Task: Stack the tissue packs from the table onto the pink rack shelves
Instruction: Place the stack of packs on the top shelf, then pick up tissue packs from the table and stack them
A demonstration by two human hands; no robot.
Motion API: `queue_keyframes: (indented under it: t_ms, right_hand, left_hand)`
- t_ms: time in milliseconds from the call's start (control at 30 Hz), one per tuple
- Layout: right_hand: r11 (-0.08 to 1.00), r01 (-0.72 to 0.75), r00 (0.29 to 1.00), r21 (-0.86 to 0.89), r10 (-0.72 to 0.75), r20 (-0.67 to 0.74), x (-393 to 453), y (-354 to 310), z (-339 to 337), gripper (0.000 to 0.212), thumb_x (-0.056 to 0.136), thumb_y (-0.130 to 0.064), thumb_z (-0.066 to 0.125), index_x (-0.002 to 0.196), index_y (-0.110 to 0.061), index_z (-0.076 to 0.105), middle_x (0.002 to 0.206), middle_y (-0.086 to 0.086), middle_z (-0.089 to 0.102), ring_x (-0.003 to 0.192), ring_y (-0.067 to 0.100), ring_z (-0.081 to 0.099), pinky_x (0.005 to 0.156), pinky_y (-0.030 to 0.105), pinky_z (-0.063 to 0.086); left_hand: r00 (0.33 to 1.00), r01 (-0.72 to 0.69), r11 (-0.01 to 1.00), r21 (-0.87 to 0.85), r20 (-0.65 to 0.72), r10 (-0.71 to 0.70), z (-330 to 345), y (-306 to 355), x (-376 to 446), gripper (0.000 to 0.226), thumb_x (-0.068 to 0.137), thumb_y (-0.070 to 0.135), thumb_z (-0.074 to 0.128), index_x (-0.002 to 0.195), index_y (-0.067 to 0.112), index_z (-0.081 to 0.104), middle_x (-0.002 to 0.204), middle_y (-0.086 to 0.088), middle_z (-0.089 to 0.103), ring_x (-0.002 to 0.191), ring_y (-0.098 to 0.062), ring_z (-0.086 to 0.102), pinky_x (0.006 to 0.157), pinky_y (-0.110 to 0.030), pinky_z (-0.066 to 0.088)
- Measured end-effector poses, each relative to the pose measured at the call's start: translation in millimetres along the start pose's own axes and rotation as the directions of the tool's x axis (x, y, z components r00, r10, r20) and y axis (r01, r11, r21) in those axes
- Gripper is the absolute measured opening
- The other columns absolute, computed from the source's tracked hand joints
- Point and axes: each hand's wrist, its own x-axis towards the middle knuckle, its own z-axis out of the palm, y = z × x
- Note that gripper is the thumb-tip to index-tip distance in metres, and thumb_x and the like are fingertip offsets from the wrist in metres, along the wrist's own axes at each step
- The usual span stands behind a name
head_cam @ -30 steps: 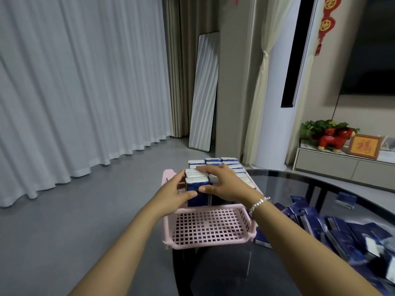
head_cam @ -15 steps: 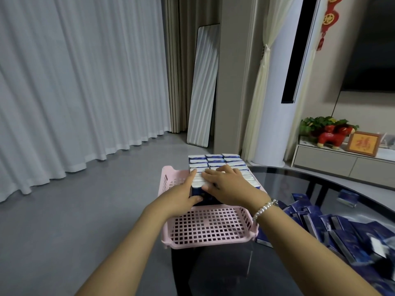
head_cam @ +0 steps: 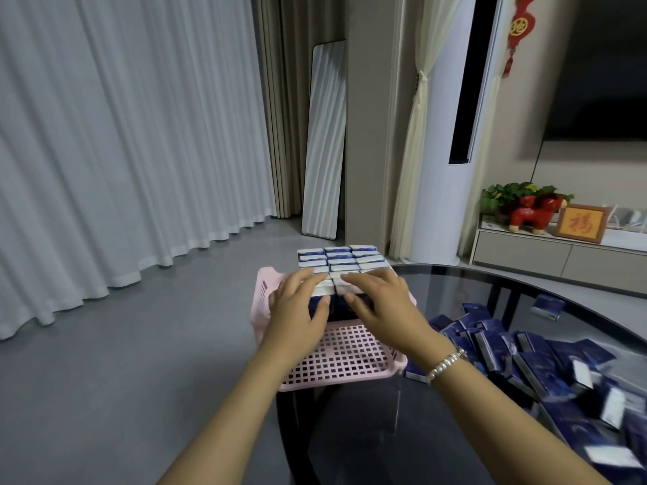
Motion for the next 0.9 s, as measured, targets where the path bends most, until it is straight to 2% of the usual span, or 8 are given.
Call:
queue_keyframes:
  t_ms: [133, 267, 367, 467, 567, 700, 800, 900]
  right_hand:
    - [0.999, -0.023, 0.993, 0.022, 0.025, -0.113, -36, 22, -16, 0.032, 0.094, -0.030, 0.050, 0.126, -0.026, 0.055, 0.111, -0.011, 0.063, 0.107, 0.009, 0.038, 0.089, 0.023, 0.023]
    - [0.991, -0.132, 0.986, -0.017, 0.129, -0.109, -71, 65, -28, 0.026, 0.093, -0.026, 0.052, 0.118, -0.026, 0.062, 0.101, -0.010, 0.065, 0.097, 0.010, 0.041, 0.088, 0.032, 0.034]
    - [0.972, -0.220, 0.974, -0.076, 0.216, -0.062, -90, 100, -34, 0.026, 0.095, -0.028, 0.049, 0.117, -0.025, 0.062, 0.104, -0.008, 0.066, 0.100, 0.014, 0.044, 0.091, 0.033, 0.035]
    - [0.944, -0.296, 0.952, -0.145, 0.304, 0.041, -96, 135, -35, 0.029, 0.096, -0.031, 0.044, 0.121, -0.025, 0.059, 0.117, -0.006, 0.061, 0.109, 0.016, 0.043, 0.092, 0.031, 0.032]
    - [0.931, -0.291, 0.934, -0.218, 0.326, 0.147, -88, 166, -31, 0.031, 0.097, -0.031, 0.042, 0.125, -0.028, 0.055, 0.129, -0.005, 0.055, 0.118, 0.018, 0.042, 0.097, 0.034, 0.033]
    - [0.933, -0.232, 0.913, -0.274, 0.306, 0.271, -58, 192, -20, 0.034, 0.098, -0.033, 0.039, 0.130, -0.032, 0.051, 0.137, -0.004, 0.047, 0.125, 0.020, 0.037, 0.099, 0.036, 0.029]
    - [0.927, -0.182, 0.869, -0.328, 0.307, 0.388, -30, 206, -9, 0.034, 0.098, -0.037, 0.036, 0.130, -0.038, 0.050, 0.144, -0.005, 0.040, 0.129, 0.021, 0.032, 0.104, 0.038, 0.023]
    - [0.894, -0.193, 0.785, -0.404, 0.388, 0.484, -10, 224, -2, 0.037, 0.098, -0.045, 0.031, 0.132, -0.044, 0.045, 0.150, -0.003, 0.034, 0.134, 0.026, 0.027, 0.109, 0.042, 0.018]
  left_hand:
    - [0.993, -0.119, 0.990, -0.076, -0.025, 0.118, 24, 28, -21, 0.029, 0.093, 0.017, 0.053, 0.121, 0.021, 0.062, 0.122, 0.008, 0.053, 0.120, -0.008, 0.042, 0.108, -0.030, 0.030]
    - [0.984, -0.166, 0.981, -0.099, 0.057, 0.172, 65, 50, -35, 0.029, 0.090, 0.017, 0.051, 0.116, 0.020, 0.065, 0.117, 0.005, 0.057, 0.113, -0.011, 0.048, 0.099, -0.022, 0.032]
    - [0.974, -0.130, 0.976, -0.173, 0.162, 0.159, 102, 65, -42, 0.028, 0.094, 0.016, 0.049, 0.119, 0.017, 0.062, 0.121, 0.003, 0.054, 0.114, -0.010, 0.048, 0.099, -0.018, 0.034]
    - [0.949, -0.005, 0.975, -0.221, 0.307, 0.074, 140, 76, -42, 0.033, 0.097, 0.018, 0.046, 0.129, 0.017, 0.054, 0.131, 0.005, 0.048, 0.122, -0.009, 0.046, 0.107, -0.027, 0.037]
    - [0.902, 0.135, 0.981, -0.143, 0.427, -0.061, 176, 79, -35, 0.044, 0.100, 0.023, 0.040, 0.143, 0.015, 0.037, 0.151, 0.001, 0.032, 0.139, -0.014, 0.030, 0.115, -0.028, 0.026]
    - [0.838, 0.181, 0.983, 0.004, 0.522, -0.157, 212, 81, -23, 0.057, 0.101, 0.031, 0.034, 0.152, 0.014, 0.014, 0.161, -0.005, 0.003, 0.148, -0.021, 0.002, 0.119, -0.034, 0.007]
    - [0.842, 0.190, 0.979, 0.068, 0.502, -0.198, 228, 80, -9, 0.059, 0.101, 0.039, 0.030, 0.153, 0.020, 0.009, 0.161, -0.007, -0.008, 0.148, -0.025, -0.006, 0.119, -0.038, 0.000]
    - [0.842, 0.204, 0.971, 0.127, 0.483, -0.240, 243, 74, 10, 0.059, 0.101, 0.043, 0.026, 0.153, 0.020, 0.010, 0.160, -0.010, -0.011, 0.148, -0.026, -0.011, 0.118, -0.039, -0.005]
